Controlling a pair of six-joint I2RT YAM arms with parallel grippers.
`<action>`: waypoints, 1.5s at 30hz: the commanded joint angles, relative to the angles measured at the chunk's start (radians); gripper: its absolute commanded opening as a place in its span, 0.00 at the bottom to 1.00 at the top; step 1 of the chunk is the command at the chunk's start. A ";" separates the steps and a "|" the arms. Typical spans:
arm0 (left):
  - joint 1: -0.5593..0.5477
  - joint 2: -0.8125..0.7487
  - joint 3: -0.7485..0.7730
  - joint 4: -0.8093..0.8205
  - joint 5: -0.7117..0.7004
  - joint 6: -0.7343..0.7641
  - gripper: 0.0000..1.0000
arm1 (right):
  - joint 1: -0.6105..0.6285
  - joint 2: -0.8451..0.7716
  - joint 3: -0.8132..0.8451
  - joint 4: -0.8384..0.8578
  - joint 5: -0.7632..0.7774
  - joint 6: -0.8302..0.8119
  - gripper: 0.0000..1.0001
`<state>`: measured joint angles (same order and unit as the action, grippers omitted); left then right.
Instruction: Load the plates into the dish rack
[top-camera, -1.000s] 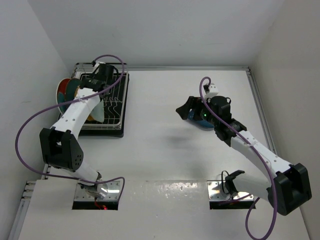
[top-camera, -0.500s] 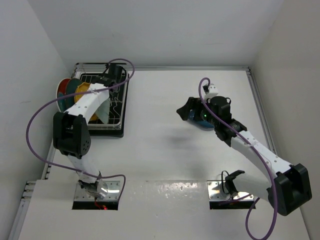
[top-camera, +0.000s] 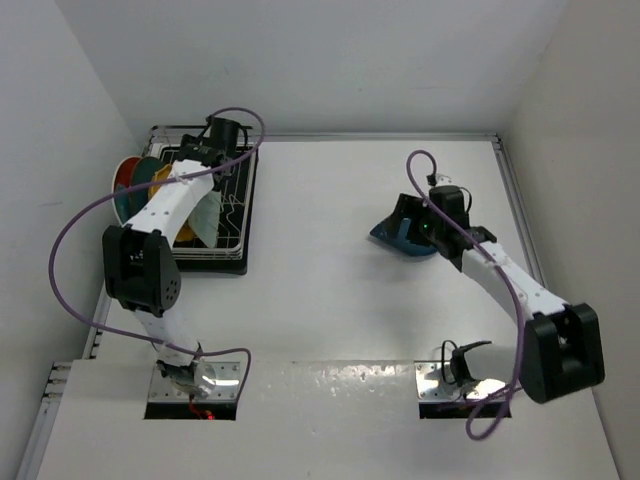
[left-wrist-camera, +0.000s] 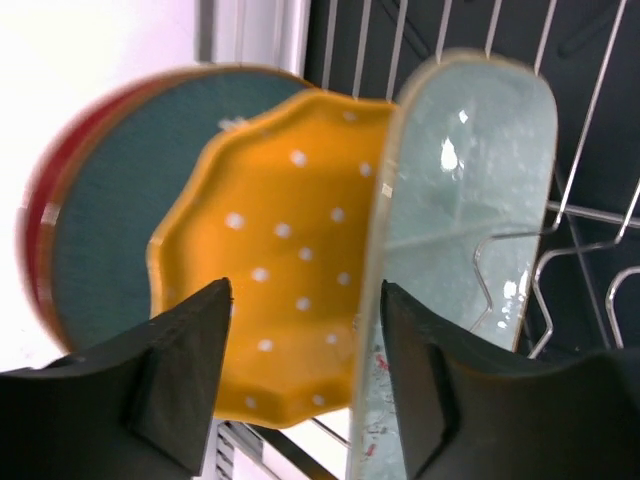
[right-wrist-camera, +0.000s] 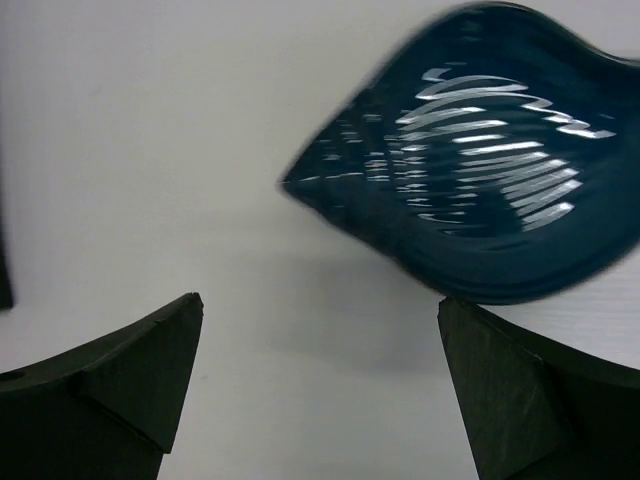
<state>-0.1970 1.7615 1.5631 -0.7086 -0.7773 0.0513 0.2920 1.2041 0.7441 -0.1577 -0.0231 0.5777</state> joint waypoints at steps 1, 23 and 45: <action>0.008 -0.071 0.072 0.005 -0.028 0.024 0.69 | -0.114 0.127 0.077 -0.169 0.086 0.056 1.00; -0.093 -0.352 -0.078 -0.052 0.452 0.142 0.84 | -0.343 0.603 0.150 -0.023 0.029 0.165 0.18; -0.150 -0.223 -0.005 -0.167 1.214 0.151 1.00 | 0.048 0.193 0.078 0.489 -0.656 0.077 0.00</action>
<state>-0.3386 1.5276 1.5089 -0.8791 0.3271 0.2314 0.2970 1.4471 0.7521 0.1513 -0.5144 0.6201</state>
